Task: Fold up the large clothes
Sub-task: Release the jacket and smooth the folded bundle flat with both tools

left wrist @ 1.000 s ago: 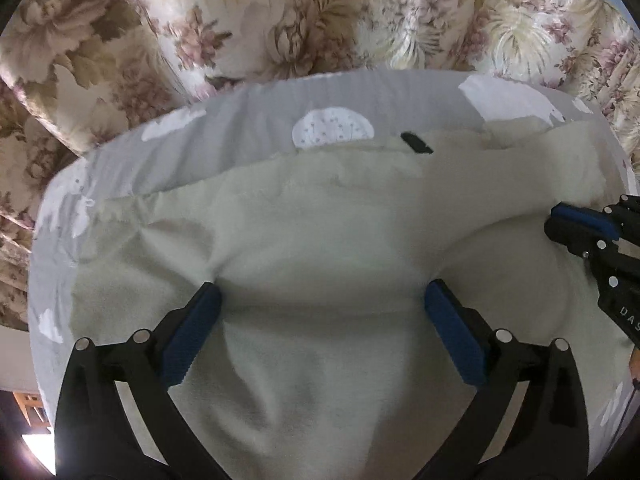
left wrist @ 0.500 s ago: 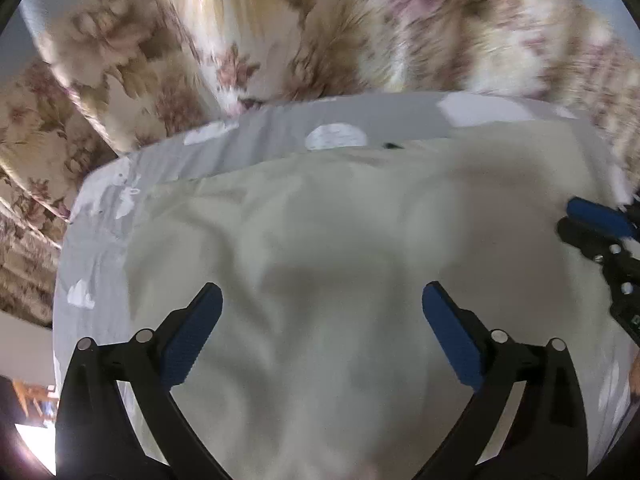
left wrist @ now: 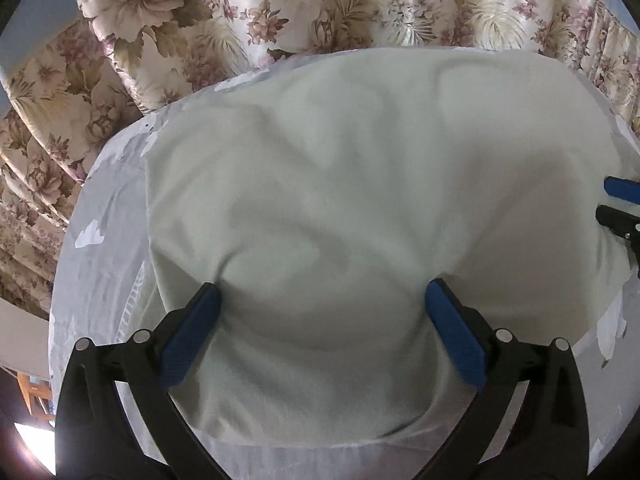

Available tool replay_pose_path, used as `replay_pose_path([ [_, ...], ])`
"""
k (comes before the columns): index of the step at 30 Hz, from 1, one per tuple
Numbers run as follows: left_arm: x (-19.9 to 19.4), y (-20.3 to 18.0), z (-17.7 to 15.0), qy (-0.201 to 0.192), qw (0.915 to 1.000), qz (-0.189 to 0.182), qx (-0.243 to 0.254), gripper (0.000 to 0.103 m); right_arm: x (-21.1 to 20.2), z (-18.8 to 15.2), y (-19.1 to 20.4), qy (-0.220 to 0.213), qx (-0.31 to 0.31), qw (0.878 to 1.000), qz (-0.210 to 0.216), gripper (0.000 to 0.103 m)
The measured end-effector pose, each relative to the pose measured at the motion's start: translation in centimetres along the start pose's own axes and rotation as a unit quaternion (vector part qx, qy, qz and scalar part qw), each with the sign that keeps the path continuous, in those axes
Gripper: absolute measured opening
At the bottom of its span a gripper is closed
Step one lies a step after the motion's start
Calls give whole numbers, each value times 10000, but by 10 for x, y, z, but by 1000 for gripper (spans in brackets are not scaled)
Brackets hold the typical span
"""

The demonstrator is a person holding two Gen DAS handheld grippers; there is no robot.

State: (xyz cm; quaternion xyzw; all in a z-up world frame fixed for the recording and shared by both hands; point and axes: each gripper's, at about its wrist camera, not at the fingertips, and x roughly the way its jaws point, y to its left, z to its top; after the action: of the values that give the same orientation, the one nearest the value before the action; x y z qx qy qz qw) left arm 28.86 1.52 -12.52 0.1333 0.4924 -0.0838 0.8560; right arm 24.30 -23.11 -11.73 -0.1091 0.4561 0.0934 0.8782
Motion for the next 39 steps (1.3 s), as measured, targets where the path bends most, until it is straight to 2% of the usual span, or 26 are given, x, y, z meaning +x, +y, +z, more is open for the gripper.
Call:
replay_pose_path([
  [11, 0, -1, 0, -102, 9997, 13, -202, 100, -1, -1, -2, -131, 224, 9996, 88, 39],
  [13, -6, -1, 0, -74, 9995, 83, -307, 100, -10, -1, -10, -165, 491, 9982, 311, 48],
  [14, -10, -2, -1, -46, 9993, 110, -363, 100, -14, -1, -14, -196, 611, 9971, 407, 60],
  [15, -14, -2, -2, -27, 9990, 100, -428, 100, -22, -2, -21, -280, 798, 9952, 483, 66],
  [18, -31, -12, -2, -99, 9989, -68, -452, 100, -41, -7, -40, -546, 1148, 9906, 511, 69],
  [20, -43, -24, -1, -195, 9992, -26, -340, 100, -48, -11, -57, -620, 1406, 9869, 494, 78],
  [22, -52, -38, 0, -279, 9994, -49, -222, 100, -50, -20, -82, -678, 1814, 9801, 436, 78],
  [26, -50, -62, 3, -282, 9995, -103, -28, 100, -38, -37, -117, -518, 2485, 9660, 489, 79],
  [28, -47, -68, 5, -292, 9996, -29, -8, 100, -29, -45, -127, -434, 2714, 9588, 719, 79],
  [30, -44, -67, 10, -266, 9996, -35, -110, 100, -17, -53, -133, -302, 3047, 9460, 1065, 79],
  [35, -26, -50, 16, 50, 9972, -486, -566, 100, 1, -70, -136, -101, 3663, 9120, 1843, 79],
  [39, -19, -51, 15, 75, 9969, -543, -564, 100, -2, -65, -122, -189, 3531, 9103, 2152, 79],
])
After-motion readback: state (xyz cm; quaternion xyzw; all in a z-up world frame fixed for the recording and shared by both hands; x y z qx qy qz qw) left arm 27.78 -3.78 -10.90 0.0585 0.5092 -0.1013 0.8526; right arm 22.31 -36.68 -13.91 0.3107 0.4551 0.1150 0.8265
